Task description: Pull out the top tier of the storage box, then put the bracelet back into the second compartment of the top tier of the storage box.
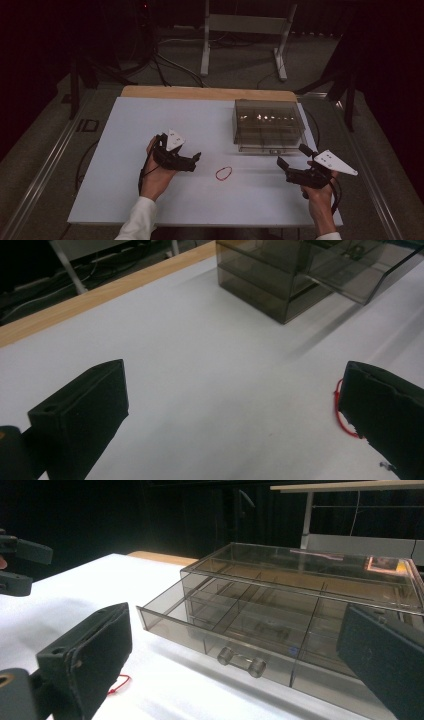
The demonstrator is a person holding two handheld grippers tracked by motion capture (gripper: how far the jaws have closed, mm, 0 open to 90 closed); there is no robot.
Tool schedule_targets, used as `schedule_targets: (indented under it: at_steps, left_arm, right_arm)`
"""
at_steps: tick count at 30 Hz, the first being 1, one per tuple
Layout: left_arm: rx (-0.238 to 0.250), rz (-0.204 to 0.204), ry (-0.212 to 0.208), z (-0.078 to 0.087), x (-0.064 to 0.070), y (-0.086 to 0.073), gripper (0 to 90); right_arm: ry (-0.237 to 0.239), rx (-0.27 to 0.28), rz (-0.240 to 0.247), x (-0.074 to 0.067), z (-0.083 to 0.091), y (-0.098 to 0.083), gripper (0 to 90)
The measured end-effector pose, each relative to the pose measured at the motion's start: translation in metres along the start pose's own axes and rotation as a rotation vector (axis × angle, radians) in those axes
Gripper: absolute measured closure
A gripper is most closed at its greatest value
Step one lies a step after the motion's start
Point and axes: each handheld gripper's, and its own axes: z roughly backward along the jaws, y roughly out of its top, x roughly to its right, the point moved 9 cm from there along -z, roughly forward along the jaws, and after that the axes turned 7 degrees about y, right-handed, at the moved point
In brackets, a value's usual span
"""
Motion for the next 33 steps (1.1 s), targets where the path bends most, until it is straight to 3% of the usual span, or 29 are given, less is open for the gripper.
schedule_targets:
  at_steps: [15, 21, 33]
  left_arm:
    - [-0.027, -0.012, -0.037, -0.014, 0.014, 0.005, 1.5]
    - [-0.049, -0.025, -0.053, -0.020, 0.020, 0.006, 1.5]
    - [-0.084, -0.058, -0.088, -0.034, 0.038, 0.006, 1.5]
  right_arm:
    - [0.000, 0.014, 0.023, 0.002, -0.001, 0.000, 2.0]
    - [0.017, 0.008, 0.011, 0.001, -0.003, -0.002, 3.7]
    - [-0.014, 0.004, -0.011, 0.004, 0.000, -0.002, 2.6]
